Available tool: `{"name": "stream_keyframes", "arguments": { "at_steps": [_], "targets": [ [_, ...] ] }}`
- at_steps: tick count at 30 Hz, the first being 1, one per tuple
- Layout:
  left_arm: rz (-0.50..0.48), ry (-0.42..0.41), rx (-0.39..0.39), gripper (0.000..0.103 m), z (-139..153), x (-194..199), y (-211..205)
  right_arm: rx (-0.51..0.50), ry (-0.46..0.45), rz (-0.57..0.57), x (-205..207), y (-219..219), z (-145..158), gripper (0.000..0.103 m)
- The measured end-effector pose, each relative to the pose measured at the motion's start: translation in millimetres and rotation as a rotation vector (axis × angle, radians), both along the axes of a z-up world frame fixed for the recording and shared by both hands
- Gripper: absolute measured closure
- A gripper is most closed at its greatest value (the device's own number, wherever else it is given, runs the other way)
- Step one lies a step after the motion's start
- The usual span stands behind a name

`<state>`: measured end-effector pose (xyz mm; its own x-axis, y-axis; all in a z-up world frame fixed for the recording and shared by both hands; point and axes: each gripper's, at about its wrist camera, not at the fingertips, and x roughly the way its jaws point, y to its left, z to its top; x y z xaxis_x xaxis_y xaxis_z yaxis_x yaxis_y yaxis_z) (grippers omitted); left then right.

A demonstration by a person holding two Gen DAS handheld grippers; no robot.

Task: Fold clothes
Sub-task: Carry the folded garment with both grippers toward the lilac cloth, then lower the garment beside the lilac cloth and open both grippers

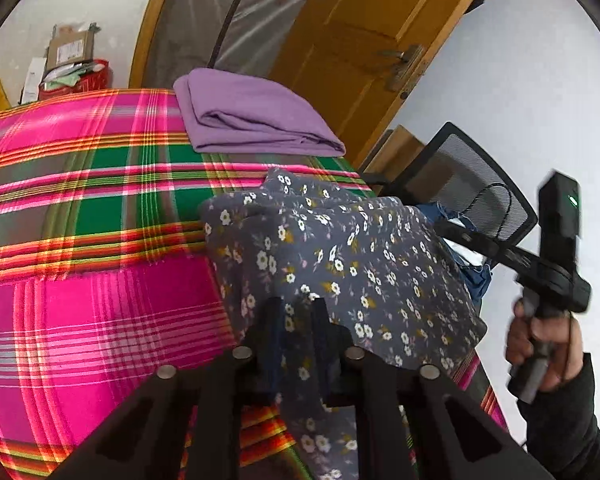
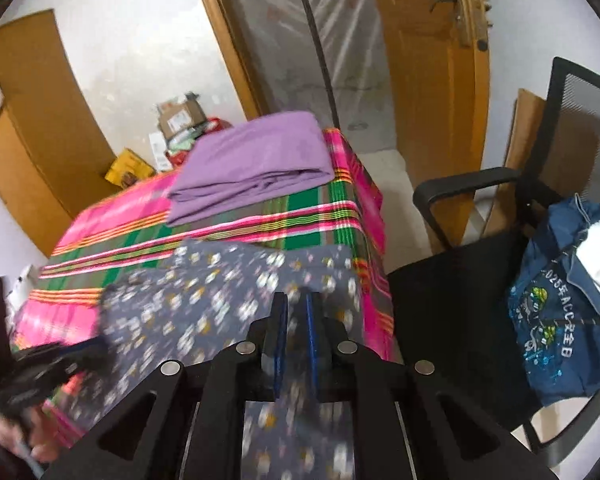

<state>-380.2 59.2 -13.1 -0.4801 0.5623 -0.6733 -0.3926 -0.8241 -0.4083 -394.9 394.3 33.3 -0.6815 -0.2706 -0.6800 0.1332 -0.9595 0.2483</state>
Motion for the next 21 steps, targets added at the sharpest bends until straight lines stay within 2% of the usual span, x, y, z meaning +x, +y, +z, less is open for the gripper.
{"name": "stream_keyframes", "arguments": {
  "at_steps": [4, 10, 14, 16, 18, 21],
  "targets": [
    [-0.006, 0.027, -0.035, 0.090, 6.8, 24.1, -2.3, -0.010, 0.019, 0.012, 52.8, 0.7, -4.6, 0.091],
    [0.001, 0.100, -0.151, 0.090, 10.0, 57.9, 7.3, 0.115, 0.040, 0.026, 95.4, -24.9, -16.2, 0.089],
    [0.024, 0.101, -0.151, 0.090, 10.6, 68.9, 4.8, 0.125, 0.085, 0.052, 107.7, -37.8, -9.9, 0.089],
    [0.019, 0.099, -0.170, 0.090, 7.7, 70.7, 8.9, 0.162, 0.091, 0.077, 109.7, -47.0, -14.2, 0.089],
    [0.010, 0.090, -0.187, 0.090, 2.6, 69.3, 12.3, 0.198, 0.062, 0.085, 105.8, -52.2, -24.2, 0.089],
    [0.017, 0.067, -0.168, 0.089, 1.0, 66.9, 8.9, 0.193, 0.043, 0.069, 106.0, -52.2, -24.3, 0.089]
  ]
}}
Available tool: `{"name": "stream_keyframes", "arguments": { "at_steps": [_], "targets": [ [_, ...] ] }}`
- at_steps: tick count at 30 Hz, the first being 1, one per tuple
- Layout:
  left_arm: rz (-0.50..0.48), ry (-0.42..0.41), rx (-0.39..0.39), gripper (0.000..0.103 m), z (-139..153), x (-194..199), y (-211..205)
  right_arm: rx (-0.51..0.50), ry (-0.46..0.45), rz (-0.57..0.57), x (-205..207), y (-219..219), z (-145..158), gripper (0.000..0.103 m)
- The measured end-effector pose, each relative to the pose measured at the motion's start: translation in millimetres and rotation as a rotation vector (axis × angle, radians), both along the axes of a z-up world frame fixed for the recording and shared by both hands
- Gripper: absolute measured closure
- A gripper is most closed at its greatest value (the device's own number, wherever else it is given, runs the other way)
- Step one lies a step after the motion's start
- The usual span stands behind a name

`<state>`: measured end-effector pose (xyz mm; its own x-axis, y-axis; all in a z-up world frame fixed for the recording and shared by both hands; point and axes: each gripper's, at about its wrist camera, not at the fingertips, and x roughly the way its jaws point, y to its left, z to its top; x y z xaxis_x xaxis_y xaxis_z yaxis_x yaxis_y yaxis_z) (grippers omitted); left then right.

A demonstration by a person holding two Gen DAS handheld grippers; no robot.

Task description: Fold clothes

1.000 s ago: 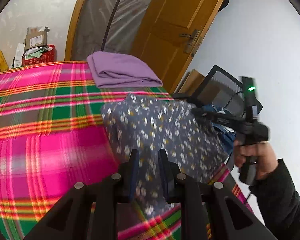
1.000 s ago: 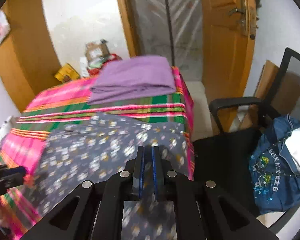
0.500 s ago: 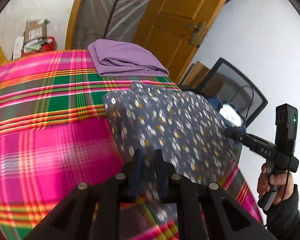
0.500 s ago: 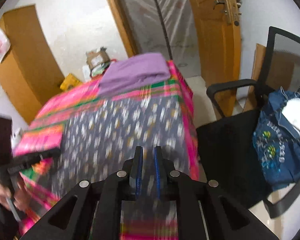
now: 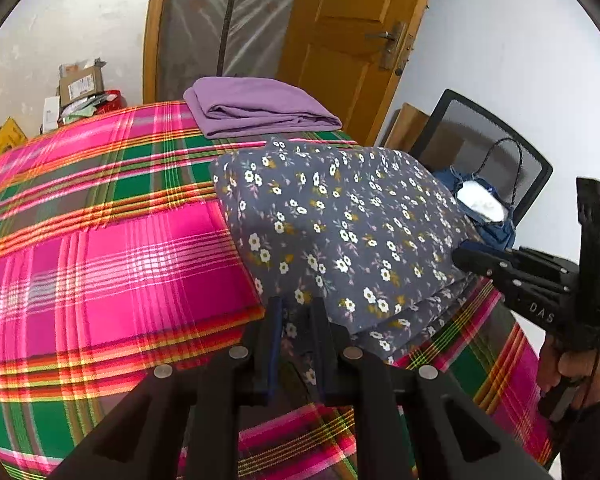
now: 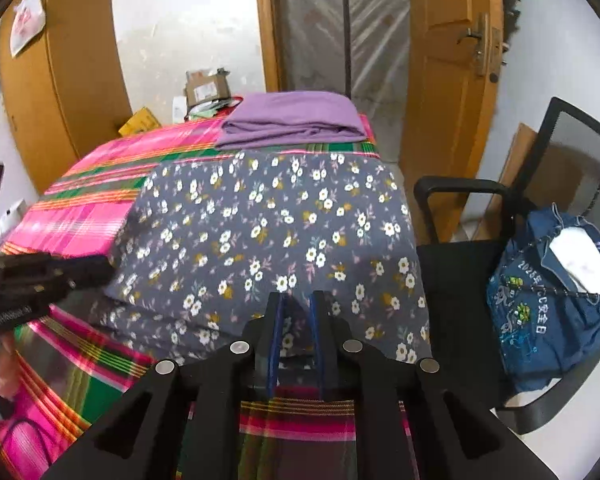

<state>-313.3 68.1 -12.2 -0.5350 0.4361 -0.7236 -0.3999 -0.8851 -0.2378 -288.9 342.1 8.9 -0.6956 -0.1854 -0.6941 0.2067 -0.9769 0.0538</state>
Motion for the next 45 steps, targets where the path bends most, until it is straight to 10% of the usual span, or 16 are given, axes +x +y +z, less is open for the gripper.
{"name": "stream_keyframes", "arguments": {
  "at_steps": [6, 10, 22, 37, 45],
  "targets": [
    [0.002, -0.003, 0.024, 0.090, 18.7, 23.5, -8.7, -0.022, 0.012, -0.012, 30.3, -4.8, 19.8, 0.088],
    [-0.010, 0.025, 0.020, 0.090, 31.2, 55.8, -9.1, -0.044, 0.035, -0.041, 68.2, -11.9, 29.1, 0.068],
    [-0.037, 0.087, -0.029, 0.089, 43.6, 129.1, -16.3, -0.053, -0.002, -0.053, 156.1, -21.0, 20.4, 0.068],
    [0.017, 0.182, -0.037, 0.089, 72.8, 164.6, -36.7, 0.096, 0.175, -0.159, 226.3, 56.3, 109.6, 0.067],
    [0.035, 0.192, -0.032, 0.085, 67.6, 182.2, -34.3, 0.077, 0.152, -0.145, 230.6, 7.3, 74.7, 0.067]
  ]
}}
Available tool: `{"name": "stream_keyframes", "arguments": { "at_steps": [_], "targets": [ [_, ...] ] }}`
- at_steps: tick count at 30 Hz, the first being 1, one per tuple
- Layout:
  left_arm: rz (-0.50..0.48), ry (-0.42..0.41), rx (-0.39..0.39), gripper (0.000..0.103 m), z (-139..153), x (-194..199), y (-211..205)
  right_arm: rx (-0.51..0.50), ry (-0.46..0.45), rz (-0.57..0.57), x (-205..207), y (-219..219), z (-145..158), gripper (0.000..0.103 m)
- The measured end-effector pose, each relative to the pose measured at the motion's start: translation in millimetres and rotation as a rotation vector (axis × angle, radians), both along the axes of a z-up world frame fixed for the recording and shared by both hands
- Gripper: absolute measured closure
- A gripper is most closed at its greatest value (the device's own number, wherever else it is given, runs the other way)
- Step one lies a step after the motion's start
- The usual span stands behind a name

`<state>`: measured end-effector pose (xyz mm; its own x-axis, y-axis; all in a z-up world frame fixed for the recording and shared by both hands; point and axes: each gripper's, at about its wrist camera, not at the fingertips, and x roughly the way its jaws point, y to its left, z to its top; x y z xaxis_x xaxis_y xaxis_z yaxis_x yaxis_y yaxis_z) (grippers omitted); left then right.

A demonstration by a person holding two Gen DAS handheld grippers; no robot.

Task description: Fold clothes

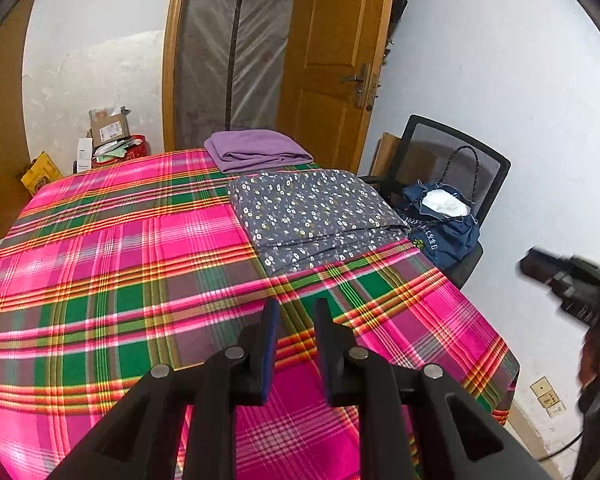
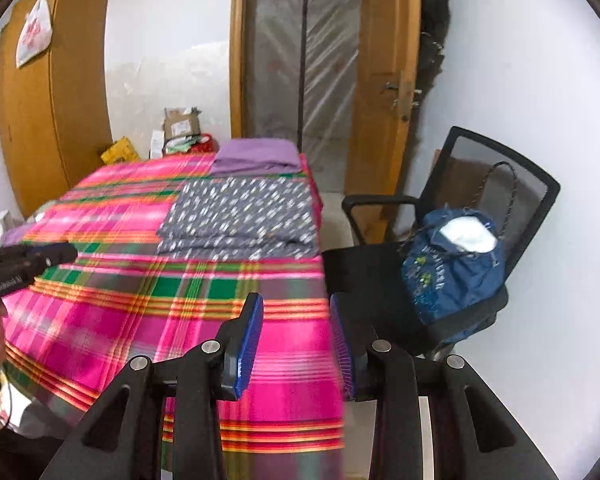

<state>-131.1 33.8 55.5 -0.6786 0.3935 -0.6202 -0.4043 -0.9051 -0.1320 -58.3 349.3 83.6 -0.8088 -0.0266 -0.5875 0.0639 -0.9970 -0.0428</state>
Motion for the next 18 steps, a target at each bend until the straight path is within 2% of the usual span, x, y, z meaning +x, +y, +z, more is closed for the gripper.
{"name": "stream_keyframes", "arguments": {
  "at_steps": [8, 13, 18],
  "targets": [
    [0.024, 0.004, -0.019, 0.085, -8.7, 7.6, -7.5, -0.007, -0.049, 0.035, -8.7, -51.8, -41.2, 0.067],
    [0.028, -0.003, 0.009, 0.085, -9.8, 7.0, -16.0, -0.018, -0.042, 0.029, -12.3, -55.5, -38.5, 0.067],
    [0.038, 0.006, -0.016, 0.085, -9.9, 5.3, -16.7, -0.012, -0.016, 0.023, -16.6, -58.0, -27.5, 0.067]
  ]
}}
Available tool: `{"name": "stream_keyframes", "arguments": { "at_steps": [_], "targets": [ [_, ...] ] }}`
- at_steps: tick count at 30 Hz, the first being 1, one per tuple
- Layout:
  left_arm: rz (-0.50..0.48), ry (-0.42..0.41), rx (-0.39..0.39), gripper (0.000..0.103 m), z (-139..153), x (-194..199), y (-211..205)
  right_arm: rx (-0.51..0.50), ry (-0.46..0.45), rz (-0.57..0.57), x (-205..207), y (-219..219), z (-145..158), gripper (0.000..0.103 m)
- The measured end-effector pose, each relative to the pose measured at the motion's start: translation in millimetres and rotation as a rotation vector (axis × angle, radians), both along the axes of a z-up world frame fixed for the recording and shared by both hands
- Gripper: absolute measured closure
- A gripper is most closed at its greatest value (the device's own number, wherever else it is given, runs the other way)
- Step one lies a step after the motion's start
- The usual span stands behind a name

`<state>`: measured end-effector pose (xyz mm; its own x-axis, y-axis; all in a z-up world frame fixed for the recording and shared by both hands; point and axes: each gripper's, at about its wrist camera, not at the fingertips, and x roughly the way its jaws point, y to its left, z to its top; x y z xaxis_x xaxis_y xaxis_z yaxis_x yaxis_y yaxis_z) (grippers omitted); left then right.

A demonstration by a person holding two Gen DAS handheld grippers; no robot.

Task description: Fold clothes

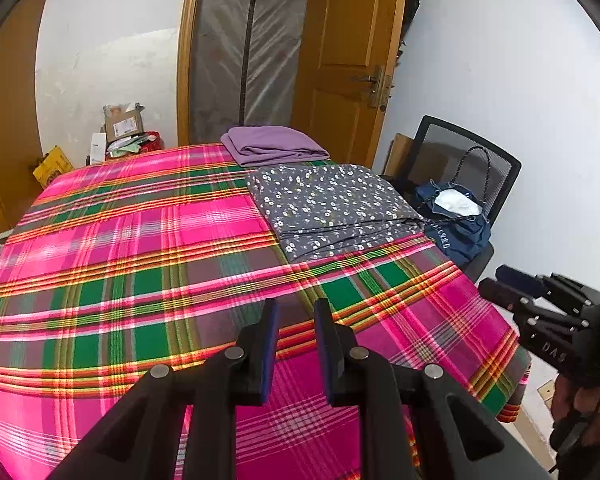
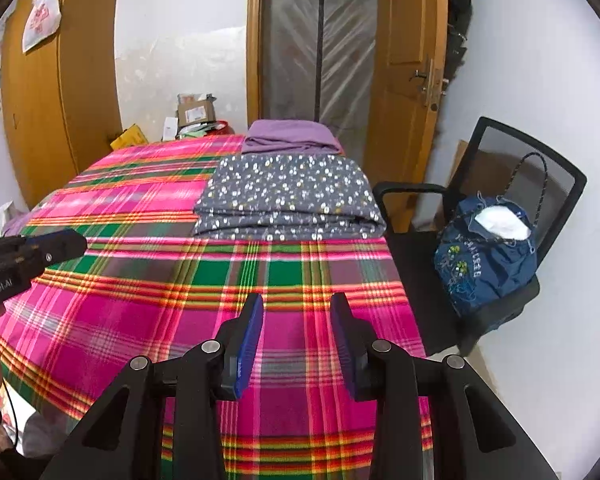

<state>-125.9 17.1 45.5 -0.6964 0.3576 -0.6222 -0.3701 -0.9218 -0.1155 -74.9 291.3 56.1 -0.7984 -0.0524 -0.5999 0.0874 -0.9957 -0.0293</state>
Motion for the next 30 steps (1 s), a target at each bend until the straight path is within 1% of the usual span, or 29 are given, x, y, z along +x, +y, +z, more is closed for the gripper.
{"name": "stream_keyframes", "arguments": {
  "at_steps": [3, 5, 9, 10, 12, 13, 17, 18, 24, 30],
  "targets": [
    [-0.007, 0.005, -0.007, 0.085, 1.8, 0.3, 2.2, 0.005, 0.005, 0.007, -3.8, -3.5, 1.8, 0.067],
    [-0.006, 0.031, -0.007, 0.085, 4.8, 2.5, 2.7, 0.006, 0.003, 0.013, -7.2, -5.7, 1.5, 0.067],
    [0.002, 0.152, -0.015, 0.085, 10.6, 11.2, 4.4, 0.003, -0.002, 0.022, -16.4, -8.4, 0.4, 0.067],
    [-0.001, 0.161, -0.003, 0.085, 10.3, 11.0, 3.8, 0.002, -0.001, 0.023, -18.0, -8.9, 0.4, 0.067],
    [-0.009, 0.150, 0.031, 0.085, 8.4, 7.2, 1.8, -0.001, 0.000, 0.024, -22.1, -8.8, 1.1, 0.067],
    [-0.007, 0.131, 0.036, 0.085, 6.4, 4.2, 1.5, -0.002, 0.001, 0.024, -23.9, -8.9, 1.4, 0.067],
    [-0.014, 0.083, -0.016, 0.085, -1.7, -5.6, 5.9, 0.000, -0.002, 0.027, -29.7, -10.3, 1.3, 0.067],
    [-0.014, 0.070, -0.017, 0.085, -3.1, -7.5, 6.1, 0.000, -0.004, 0.028, -31.3, -10.7, 1.1, 0.067],
    [-0.033, 0.027, -0.010, 0.085, -10.9, -7.5, 9.6, -0.003, -0.015, 0.031, -36.9, -15.3, -0.5, 0.067],
    [-0.056, -0.023, 0.024, 0.085, -15.2, -9.9, 12.8, -0.002, -0.020, 0.031, -39.0, -18.4, -1.3, 0.067]
  ]
}}
